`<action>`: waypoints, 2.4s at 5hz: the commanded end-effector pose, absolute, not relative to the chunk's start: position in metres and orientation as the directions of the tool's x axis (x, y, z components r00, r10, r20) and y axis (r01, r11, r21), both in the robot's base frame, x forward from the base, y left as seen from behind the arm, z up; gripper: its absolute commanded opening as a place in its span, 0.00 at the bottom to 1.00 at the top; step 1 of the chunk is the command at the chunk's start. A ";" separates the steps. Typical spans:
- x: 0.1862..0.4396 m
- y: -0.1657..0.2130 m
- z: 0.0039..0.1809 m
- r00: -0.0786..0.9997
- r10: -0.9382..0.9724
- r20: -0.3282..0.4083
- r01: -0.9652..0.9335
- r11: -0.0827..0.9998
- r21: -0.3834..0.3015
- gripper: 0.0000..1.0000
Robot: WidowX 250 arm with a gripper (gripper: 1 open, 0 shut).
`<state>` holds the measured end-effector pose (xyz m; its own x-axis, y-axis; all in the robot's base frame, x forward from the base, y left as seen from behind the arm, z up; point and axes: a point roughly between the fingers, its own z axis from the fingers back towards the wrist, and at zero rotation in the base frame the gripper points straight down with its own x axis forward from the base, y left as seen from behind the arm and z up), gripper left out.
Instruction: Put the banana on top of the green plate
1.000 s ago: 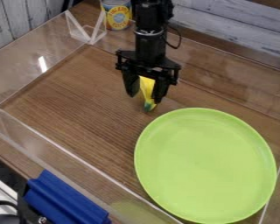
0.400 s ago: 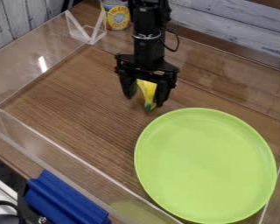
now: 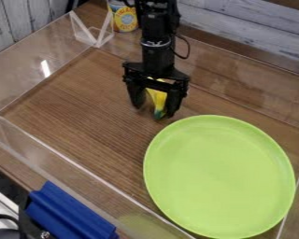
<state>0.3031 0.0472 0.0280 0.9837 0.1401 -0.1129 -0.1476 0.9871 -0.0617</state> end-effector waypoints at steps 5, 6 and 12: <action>0.304 0.040 0.055 0.994 0.074 -0.083 -0.077 0.997 -0.029 0.00; 0.299 0.034 0.074 0.996 0.043 -0.082 -0.045 0.999 -0.018 0.00; 0.221 -0.067 0.161 0.999 -0.008 -0.041 0.008 1.000 -0.006 0.00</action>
<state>0.2202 -0.0683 0.1523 0.9968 -0.0164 -0.0787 0.0167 0.9999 0.0030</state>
